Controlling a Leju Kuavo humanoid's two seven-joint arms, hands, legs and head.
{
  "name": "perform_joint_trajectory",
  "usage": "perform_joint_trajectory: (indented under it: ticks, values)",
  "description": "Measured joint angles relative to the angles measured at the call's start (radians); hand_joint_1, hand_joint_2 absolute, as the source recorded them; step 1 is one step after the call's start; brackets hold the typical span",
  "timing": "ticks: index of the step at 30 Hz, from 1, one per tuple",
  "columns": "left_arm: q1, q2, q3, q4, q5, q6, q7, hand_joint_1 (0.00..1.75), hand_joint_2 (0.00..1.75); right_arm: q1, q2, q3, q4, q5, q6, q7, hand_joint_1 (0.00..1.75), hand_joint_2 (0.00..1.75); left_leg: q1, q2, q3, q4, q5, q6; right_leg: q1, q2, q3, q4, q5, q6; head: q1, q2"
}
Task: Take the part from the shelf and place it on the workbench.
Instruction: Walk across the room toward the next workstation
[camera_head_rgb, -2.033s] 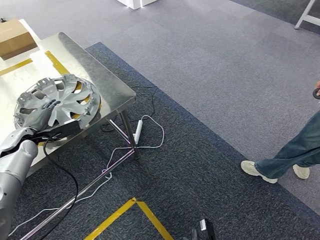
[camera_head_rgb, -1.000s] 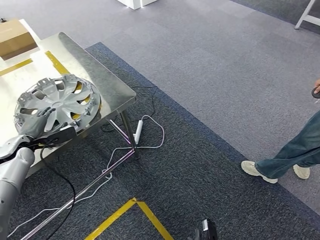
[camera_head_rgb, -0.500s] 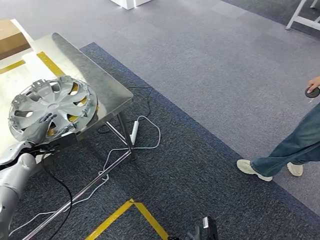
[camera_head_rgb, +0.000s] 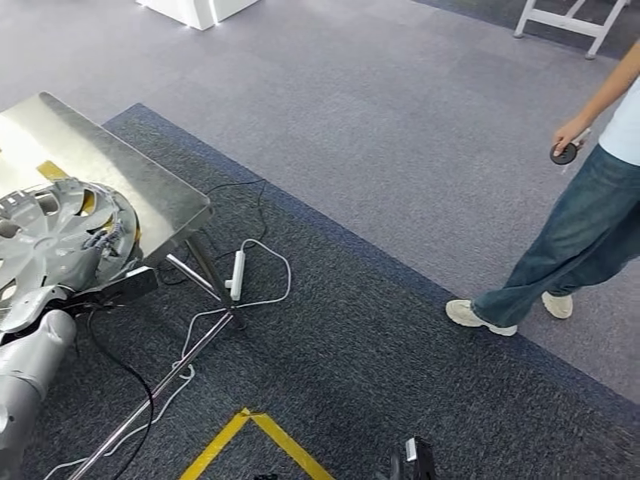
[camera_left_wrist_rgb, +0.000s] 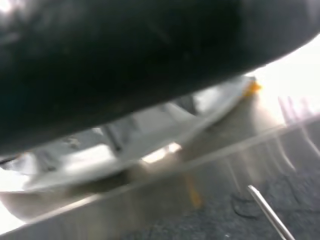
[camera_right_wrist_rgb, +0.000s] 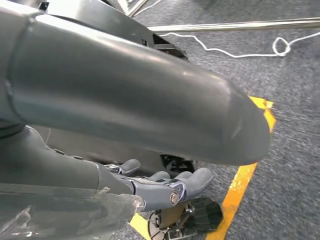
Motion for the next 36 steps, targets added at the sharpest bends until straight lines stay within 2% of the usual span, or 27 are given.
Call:
perform_joint_trajectory:
  ticks: [1, 2, 4, 5, 6, 7, 9, 10, 11, 12, 13, 14, 15, 16, 18, 19, 20, 22, 24, 26, 28, 29, 30, 31, 33, 35, 36]
  values:
    - [0.001, 0.000, 0.000, -0.002, 0.000, -0.001, 0.001, 0.00, 0.00, -0.001, 0.000, 0.001, 0.000, 0.000, 0.001, 0.001, 0.00, 0.00, 0.003, -0.013, 0.032, -0.066, 0.038, 0.000, -0.001, 0.011, 0.001, 0.000, 0.000, 0.002, 0.000, 0.000]
    - [0.002, 0.000, 0.000, -0.004, 0.000, -0.001, 0.002, 0.00, 0.00, -0.001, 0.000, 0.001, 0.000, 0.000, 0.001, 0.002, 0.00, 0.00, 0.007, -0.037, 0.067, -0.137, 0.066, -0.001, -0.001, 0.022, 0.000, 0.002, 0.000, 0.006, 0.000, 0.000]
    - [0.003, 0.001, 0.000, -0.008, 0.000, -0.002, 0.004, 0.00, 0.00, -0.002, 0.000, 0.004, 0.000, 0.000, 0.002, 0.002, 0.00, 0.00, 0.013, -0.075, 0.112, -0.227, 0.088, -0.003, -0.002, 0.042, -0.006, 0.003, 0.002, 0.018, 0.000, 0.000]
    - [0.004, 0.000, 0.000, -0.010, 0.000, -0.002, 0.005, 0.00, 0.00, -0.002, 0.000, 0.006, 0.000, 0.000, 0.002, 0.002, 0.00, 0.00, 0.012, -0.080, 0.117, -0.239, 0.084, -0.002, -0.003, 0.052, -0.009, 0.000, 0.004, 0.025, 0.000, 0.000]
    - [0.005, -0.001, 0.000, -0.013, 0.000, -0.002, 0.006, 0.00, 0.00, -0.001, 0.000, 0.008, 0.000, 0.000, 0.002, 0.002, 0.00, 0.00, 0.011, -0.071, 0.118, -0.241, 0.084, 0.003, -0.006, 0.062, -0.013, -0.004, 0.008, 0.032, 0.000, 0.000]
    - [0.005, -0.002, 0.000, -0.017, 0.000, -0.002, 0.007, 0.00, 0.00, -0.001, 0.000, 0.009, 0.000, 0.000, 0.002, 0.003, 0.00, 0.00, 0.010, -0.061, 0.119, -0.243, 0.085, 0.010, -0.007, 0.056, -0.016, -0.006, 0.008, 0.039, 0.000, 0.000]
    - [0.005, -0.005, 0.000, -0.023, 0.000, -0.002, 0.007, 0.00, 0.00, -0.001, 0.000, 0.012, 0.000, 0.000, 0.002, 0.004, 0.00, 0.00, 0.009, -0.038, 0.122, -0.247, 0.087, 0.025, -0.003, 0.005, -0.039, 0.031, -0.014, 0.048, 0.007, 0.000]
    - [0.006, -0.004, 0.000, -0.025, 0.000, -0.002, 0.008, 0.00, 0.00, -0.002, 0.000, 0.014, 0.000, 0.000, 0.003, 0.004, 0.00, 0.00, 0.007, -0.026, 0.123, -0.248, 0.087, 0.031, 0.000, -0.028, -0.064, 0.085, -0.042, 0.050, 0.010, 0.000]
    - [0.009, -0.003, 0.001, -0.026, 0.000, -0.002, 0.009, 0.00, 0.00, -0.003, 0.000, 0.016, 0.000, 0.000, 0.003, 0.004, 0.00, 0.00, 0.004, -0.013, 0.123, -0.248, 0.085, 0.035, 0.001, -0.049, -0.097, 0.155, -0.076, 0.051, 0.013, 0.000]
    - [0.011, -0.002, 0.001, -0.026, 0.000, -0.002, 0.011, 0.00, 0.00, -0.005, -0.001, 0.016, 0.000, -0.001, 0.003, 0.003, 0.00, 0.00, 0.001, 0.000, 0.124, -0.248, 0.085, 0.037, 0.001, -0.057, -0.129, 0.225, -0.106, 0.051, 0.013, 0.000]
    - [0.014, -0.002, 0.001, -0.026, 0.000, -0.002, 0.012, 0.00, 0.00, -0.006, -0.001, 0.017, 0.000, -0.001, 0.004, 0.002, 0.00, 0.00, -0.001, 0.013, 0.124, -0.248, 0.084, 0.039, 0.001, -0.059, -0.150, 0.275, -0.122, 0.051, 0.013, 0.000]
    - [0.015, -0.001, 0.001, -0.026, 0.000, -0.003, 0.013, 0.00, 0.00, -0.008, -0.002, 0.017, 0.000, -0.001, 0.004, 0.002, 0.00, 0.00, -0.003, 0.024, 0.126, -0.248, 0.083, 0.040, 0.001, -0.060, -0.150, 0.285, -0.117, 0.050, 0.013, 0.000]
    - [0.015, -0.001, 0.001, -0.026, 0.000, -0.003, 0.013, 0.00, 0.00, -0.007, -0.002, 0.017, 0.000, -0.001, 0.004, 0.002, 0.00, 0.00, -0.004, 0.034, 0.128, -0.248, 0.082, 0.040, 0.001, -0.064, -0.128, 0.251, -0.095, 0.048, 0.013, 0.000]
    - [0.016, -0.001, 0.001, -0.026, 0.000, -0.003, 0.013, 0.00, 0.00, -0.006, -0.002, 0.017, 0.000, -0.001, 0.004, 0.004, 0.00, 0.00, -0.006, 0.042, 0.131, -0.248, 0.081, 0.039, 0.002, -0.077, -0.088, 0.183, -0.062, 0.045, 0.014, 0.000]
    - [0.016, 0.001, 0.002, -0.027, 0.000, -0.003, 0.014, 0.00, 0.00, -0.003, -0.002, 0.018, 0.000, -0.001, 0.004, 0.006, 0.00, 0.00, -0.011, 0.055, 0.136, -0.246, 0.077, 0.034, 0.011, -0.123, -0.012, 0.047, -0.020, 0.035, 0.013, 0.000]
    - [0.017, 0.002, 0.002, -0.028, 0.000, -0.003, 0.014, 0.00, 0.00, -0.002, -0.002, 0.018, 0.000, -0.001, 0.004, 0.006, 0.00, 0.00, -0.014, 0.062, 0.137, -0.246, 0.077, 0.030, 0.016, -0.138, 0.007, 0.010, -0.013, 0.030, 0.013, 0.000]
    - [0.017, 0.003, 0.002, -0.028, 0.000, -0.003, 0.014, 0.00, 0.00, -0.001, -0.002, 0.019, 0.000, -0.001, 0.004, 0.006, 0.00, 0.00, -0.016, 0.071, 0.137, -0.245, 0.077, 0.025, 0.019, -0.140, 0.010, -0.001, -0.013, 0.024, 0.013, 0.000]
    - [0.018, 0.003, 0.002, -0.029, 0.000, -0.004, 0.014, 0.00, 0.00, 0.001, -0.002, 0.021, 0.000, -0.002, 0.004, 0.006, 0.00, 0.00, -0.016, 0.090, 0.139, -0.246, 0.075, 0.016, 0.018, -0.111, 0.007, -0.004, -0.005, 0.014, 0.012, 0.000]
    - [0.018, 0.002, 0.002, -0.031, 0.000, -0.003, 0.014, 0.00, 0.00, 0.002, -0.002, 0.023, 0.000, -0.002, 0.005, 0.006, 0.00, 0.00, -0.012, 0.068, 0.130, -0.219, 0.049, 0.007, 0.013, -0.085, 0.007, -0.010, 0.002, 0.004, 0.011, 0.000]
    - [0.019, 0.004, 0.002, -0.033, 0.000, -0.003, 0.014, 0.00, 0.00, 0.002, -0.002, 0.024, 0.000, -0.002, 0.005, 0.006, 0.00, 0.00, -0.009, 0.023, 0.090, -0.123, -0.005, 0.001, 0.009, -0.060, 0.008, -0.012, 0.007, -0.001, 0.006, 0.000]
    - [0.023, 0.005, 0.002, -0.033, 0.000, -0.004, 0.014, 0.00, 0.00, 0.002, -0.002, 0.024, 0.000, -0.003, 0.006, 0.006, 0.00, 0.00, -0.008, 0.006, 0.034, -0.010, -0.048, -0.002, 0.007, -0.033, 0.006, -0.012, 0.008, -0.002, 0.002, 0.000]
    - [0.027, 0.005, 0.002, -0.033, 0.000, -0.005, 0.014, 0.00, 0.00, 0.003, -0.002, 0.024, 0.000, -0.003, 0.007, 0.006, 0.00, 0.00, -0.007, 0.004, 0.020, 0.015, -0.048, -0.003, 0.006, -0.019, 0.006, -0.012, 0.009, -0.002, 0.002, 0.000]
    - [0.029, 0.005, 0.002, -0.033, 0.000, -0.005, 0.014, 0.00, 0.00, 0.003, -0.002, 0.024, 0.000, -0.003, 0.007, 0.006, 0.00, 0.00, -0.004, 0.003, 0.022, 0.005, -0.029, -0.004, 0.005, -0.003, 0.005, -0.012, 0.010, 0.000, 0.002, 0.000]
    - [0.031, 0.006, 0.002, -0.033, 0.000, -0.005, 0.014, 0.00, 0.00, 0.002, -0.002, 0.024, 0.000, -0.003, 0.008, 0.006, 0.00, 0.00, 0.000, -0.004, 0.042, -0.040, 0.004, -0.007, 0.002, 0.011, 0.005, -0.011, 0.012, 0.003, 0.002, 0.000]
    - [0.030, 0.006, 0.002, -0.033, 0.000, -0.007, 0.015, 0.00, 0.00, 0.000, -0.002, 0.024, 0.000, -0.003, 0.010, 0.006, 0.00, 0.00, 0.012, -0.044, 0.101, -0.166, 0.061, -0.015, -0.002, 0.037, 0.001, -0.007, 0.012, 0.015, 0.002, 0.000]
    - [0.030, 0.007, 0.002, -0.033, 0.000, -0.010, 0.015, 0.00, 0.00, -0.001, -0.002, 0.024, 0.000, -0.003, 0.013, 0.006, 0.00, 0.00, 0.018, -0.074, 0.131, -0.231, 0.073, -0.013, -0.003, 0.058, -0.009, -0.005, 0.016, 0.029, 0.001, 0.000]
    - [0.030, 0.006, 0.002, -0.033, 0.000, -0.012, 0.015, 0.00, 0.00, 0.000, -0.002, 0.024, 0.000, -0.003, 0.014, 0.006, 0.00, 0.00, 0.015, -0.070, 0.133, -0.236, 0.069, -0.006, -0.004, 0.068, -0.013, -0.007, 0.019, 0.035, 0.001, 0.000]
